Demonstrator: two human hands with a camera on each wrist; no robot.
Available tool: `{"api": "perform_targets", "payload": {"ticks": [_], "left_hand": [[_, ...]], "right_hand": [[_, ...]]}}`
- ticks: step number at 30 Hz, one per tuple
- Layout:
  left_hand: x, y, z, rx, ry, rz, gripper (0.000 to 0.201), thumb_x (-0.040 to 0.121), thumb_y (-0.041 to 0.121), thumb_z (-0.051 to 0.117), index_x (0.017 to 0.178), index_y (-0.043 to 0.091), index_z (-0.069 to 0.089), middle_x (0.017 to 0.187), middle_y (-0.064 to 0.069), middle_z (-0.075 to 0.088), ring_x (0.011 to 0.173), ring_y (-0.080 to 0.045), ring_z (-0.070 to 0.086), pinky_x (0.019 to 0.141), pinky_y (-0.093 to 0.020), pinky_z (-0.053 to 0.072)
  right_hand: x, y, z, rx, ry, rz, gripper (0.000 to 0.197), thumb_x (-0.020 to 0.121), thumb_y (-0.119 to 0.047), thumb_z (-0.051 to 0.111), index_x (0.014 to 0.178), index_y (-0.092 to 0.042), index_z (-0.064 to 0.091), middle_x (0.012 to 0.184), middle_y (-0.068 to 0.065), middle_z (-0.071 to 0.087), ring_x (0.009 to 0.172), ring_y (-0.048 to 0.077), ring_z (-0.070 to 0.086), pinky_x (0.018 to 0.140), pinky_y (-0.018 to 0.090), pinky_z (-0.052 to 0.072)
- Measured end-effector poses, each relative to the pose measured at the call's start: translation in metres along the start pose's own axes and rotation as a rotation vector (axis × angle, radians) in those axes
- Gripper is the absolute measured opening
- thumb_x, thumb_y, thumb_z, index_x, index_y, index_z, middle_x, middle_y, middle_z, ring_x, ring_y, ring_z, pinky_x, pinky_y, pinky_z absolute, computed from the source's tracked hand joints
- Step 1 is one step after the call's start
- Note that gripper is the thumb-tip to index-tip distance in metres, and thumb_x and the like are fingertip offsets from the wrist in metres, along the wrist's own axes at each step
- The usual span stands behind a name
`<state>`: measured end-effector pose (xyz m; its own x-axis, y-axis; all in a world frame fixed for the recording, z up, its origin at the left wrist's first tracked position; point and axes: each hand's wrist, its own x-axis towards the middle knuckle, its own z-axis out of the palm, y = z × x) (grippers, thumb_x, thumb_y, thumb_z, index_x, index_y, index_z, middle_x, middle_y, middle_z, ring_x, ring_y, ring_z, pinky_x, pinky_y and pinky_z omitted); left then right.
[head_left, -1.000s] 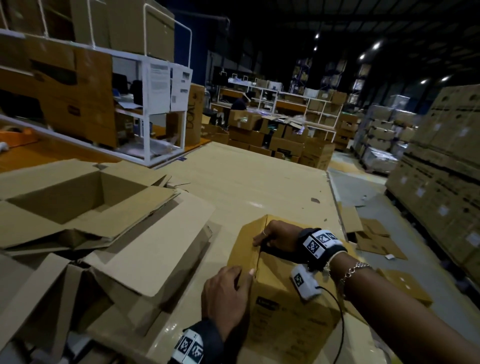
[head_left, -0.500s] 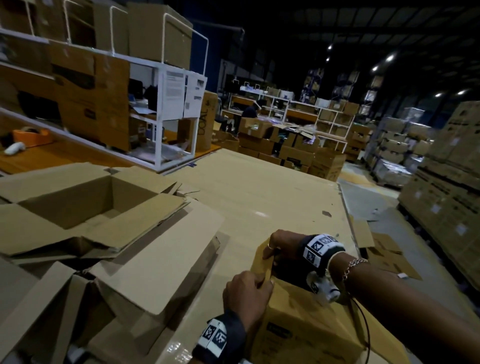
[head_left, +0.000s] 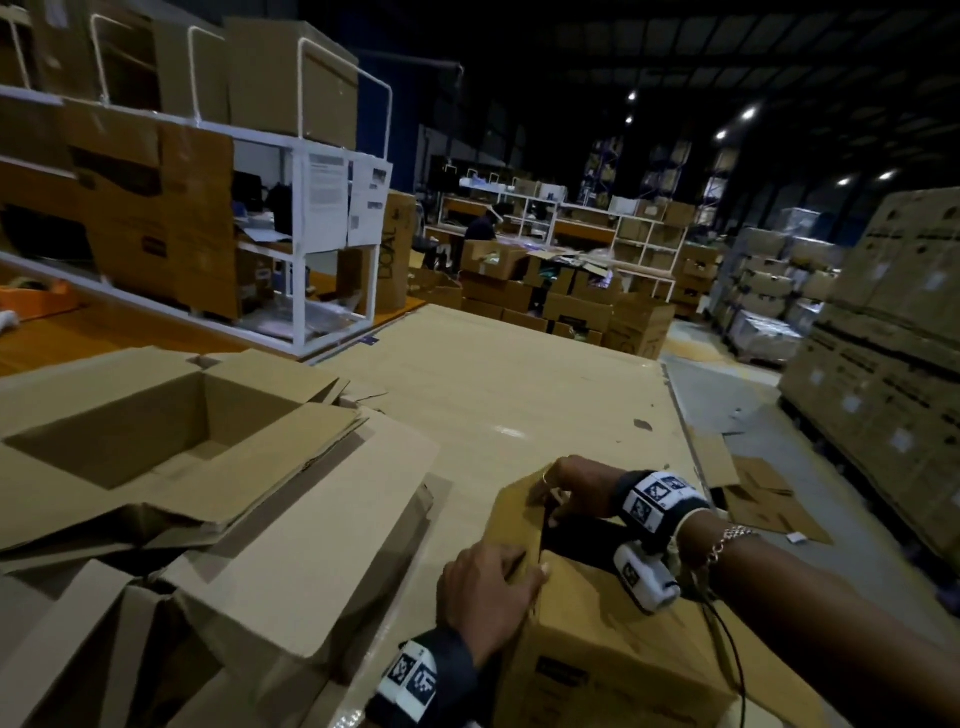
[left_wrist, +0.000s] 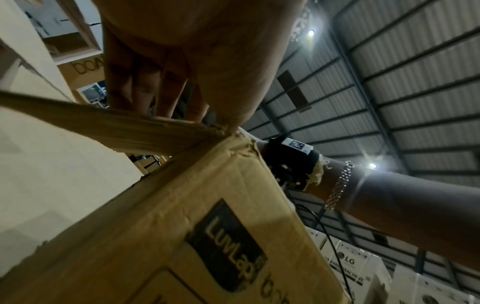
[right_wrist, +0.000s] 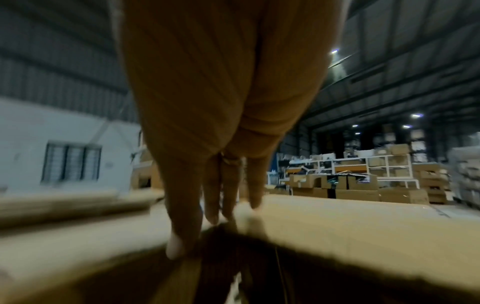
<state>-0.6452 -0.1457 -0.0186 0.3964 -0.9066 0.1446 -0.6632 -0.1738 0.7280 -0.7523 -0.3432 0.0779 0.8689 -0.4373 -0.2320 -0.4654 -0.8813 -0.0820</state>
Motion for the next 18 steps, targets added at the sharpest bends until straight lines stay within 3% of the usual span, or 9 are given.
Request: {"api": "perform_targets", "payload": {"ticks": [2,4,5,9,13,15,16,18], "left_hand": [[0.007,0.002,-0.01,-0.016,0.006,0.065,0.054,0.087,0.069,0.058,0.126,0.032,0.066,0.126,0.012,0.066,0.113,-0.011,0.06,0.096,-0.031,0.05],[0.014,0.007,-0.017,-0.013,-0.014,0.133,0.05,0.089,0.063,0.06,0.127,0.031,0.064,0.129,0.01,0.063,0.117,-0.012,0.057,0.101,-0.034,0.048],[0.017,0.012,-0.022,-0.006,-0.025,0.17,0.049,0.09,0.062,0.06,0.127,0.031,0.064,0.128,0.01,0.062,0.117,-0.012,0.056,0.101,-0.035,0.048],[0.029,0.033,-0.027,0.033,-0.127,0.343,0.045,0.091,0.056,0.063,0.127,0.03,0.066,0.124,0.008,0.065,0.113,-0.012,0.059,0.095,-0.031,0.05],[0.034,0.05,-0.02,0.057,-0.304,0.43,0.041,0.092,0.048,0.067,0.127,0.027,0.069,0.124,0.005,0.068,0.113,-0.015,0.061,0.093,-0.03,0.051],[0.039,0.051,-0.011,0.085,-0.37,0.401,0.044,0.09,0.049,0.068,0.127,0.026,0.069,0.127,0.005,0.067,0.117,-0.016,0.061,0.096,-0.03,0.051],[0.042,0.049,-0.004,0.105,-0.394,0.371,0.047,0.087,0.052,0.069,0.126,0.026,0.069,0.127,0.006,0.067,0.118,-0.017,0.06,0.098,-0.032,0.051],[0.049,0.046,0.005,0.185,-0.413,0.338,0.049,0.083,0.059,0.068,0.118,0.025,0.073,0.118,0.006,0.07,0.114,-0.018,0.061,0.098,-0.038,0.052]], "right_hand": [[-0.015,0.003,-0.015,0.04,0.035,0.007,0.035,0.086,-0.021,0.078,0.119,-0.012,0.073,0.113,0.005,0.074,0.096,0.014,0.068,0.082,0.026,0.054],[-0.033,0.003,-0.03,0.092,0.091,0.03,0.032,0.087,-0.019,0.077,0.119,-0.015,0.074,0.111,0.0,0.075,0.091,0.004,0.066,0.074,0.01,0.049],[-0.042,0.002,-0.036,0.126,0.117,0.044,0.031,0.087,-0.019,0.078,0.118,-0.015,0.074,0.11,-0.002,0.075,0.091,0.002,0.067,0.075,0.008,0.049],[-0.085,-0.01,-0.04,0.249,0.103,0.109,0.029,0.089,-0.028,0.076,0.116,-0.019,0.076,0.108,-0.008,0.076,0.095,0.001,0.07,0.084,0.023,0.057],[-0.122,-0.025,-0.017,0.323,0.009,0.211,0.029,0.09,-0.039,0.073,0.116,-0.028,0.075,0.095,-0.021,0.073,0.082,-0.006,0.067,0.07,0.017,0.051],[-0.134,-0.021,0.002,0.348,0.006,0.324,0.025,0.089,-0.046,0.072,0.113,-0.036,0.074,0.085,-0.026,0.07,0.074,-0.01,0.062,0.069,0.022,0.049],[-0.138,-0.018,0.013,0.343,0.011,0.372,0.027,0.089,-0.048,0.071,0.114,-0.038,0.071,0.088,-0.025,0.071,0.077,-0.009,0.062,0.072,0.026,0.051],[-0.142,-0.015,0.033,0.367,0.026,0.465,0.051,0.088,-0.052,0.069,0.132,-0.027,0.062,0.119,-0.014,0.07,0.106,0.004,0.065,0.091,0.037,0.054]]}}
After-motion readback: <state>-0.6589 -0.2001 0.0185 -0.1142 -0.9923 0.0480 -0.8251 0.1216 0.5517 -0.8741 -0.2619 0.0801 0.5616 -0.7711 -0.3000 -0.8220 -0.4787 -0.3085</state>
